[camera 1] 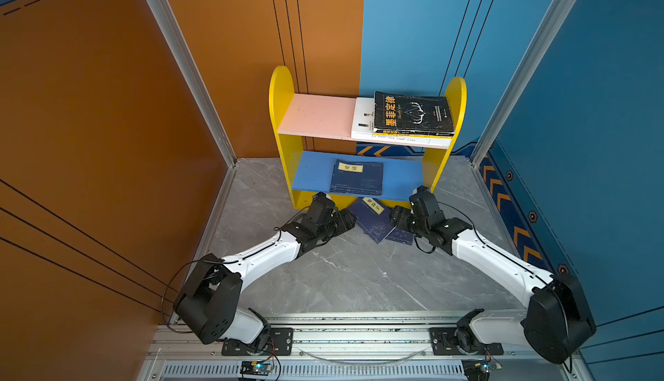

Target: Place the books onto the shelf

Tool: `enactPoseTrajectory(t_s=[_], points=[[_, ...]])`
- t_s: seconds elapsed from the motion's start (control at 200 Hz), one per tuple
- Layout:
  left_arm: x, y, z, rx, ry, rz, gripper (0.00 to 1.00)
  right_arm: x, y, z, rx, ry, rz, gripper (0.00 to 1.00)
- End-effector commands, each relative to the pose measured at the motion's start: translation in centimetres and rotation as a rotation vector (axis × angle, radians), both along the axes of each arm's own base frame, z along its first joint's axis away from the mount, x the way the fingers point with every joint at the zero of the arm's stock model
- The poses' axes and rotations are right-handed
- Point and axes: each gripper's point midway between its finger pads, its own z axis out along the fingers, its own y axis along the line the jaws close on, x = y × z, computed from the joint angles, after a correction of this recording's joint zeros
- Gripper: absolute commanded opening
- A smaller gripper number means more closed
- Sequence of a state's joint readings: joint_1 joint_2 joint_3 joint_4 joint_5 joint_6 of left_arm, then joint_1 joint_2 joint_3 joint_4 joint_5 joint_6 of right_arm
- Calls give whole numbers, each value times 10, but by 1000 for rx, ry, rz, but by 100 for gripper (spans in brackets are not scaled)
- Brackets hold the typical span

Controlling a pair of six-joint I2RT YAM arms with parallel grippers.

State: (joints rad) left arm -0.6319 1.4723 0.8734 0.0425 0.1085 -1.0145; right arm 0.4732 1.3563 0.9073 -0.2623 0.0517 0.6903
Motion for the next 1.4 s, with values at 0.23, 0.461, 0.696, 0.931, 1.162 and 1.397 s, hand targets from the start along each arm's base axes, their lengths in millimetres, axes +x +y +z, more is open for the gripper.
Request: enactPoseTrajectory(t_s=[0.23,0.461,0.696,0.931,1.162,1.397], points=[[14,-24,-26,-155,56,124,81,44,19,-46,-44,14,137,83],[10,-17,-41,-140,89,172,81,55,19,-64,-119,11,175,83],[10,-9,-64,-108,125,228,81,41,39,-90,-86,90,246,78],[15,-3,-82,-52,127,231,80,1,62,-91,-86,114,268,76],[19,8,-92,-38,147,243,79,-25,76,-91,-56,144,282,76],[26,-2,-92,-47,152,188,77,-16,63,-81,-108,148,193,72]])
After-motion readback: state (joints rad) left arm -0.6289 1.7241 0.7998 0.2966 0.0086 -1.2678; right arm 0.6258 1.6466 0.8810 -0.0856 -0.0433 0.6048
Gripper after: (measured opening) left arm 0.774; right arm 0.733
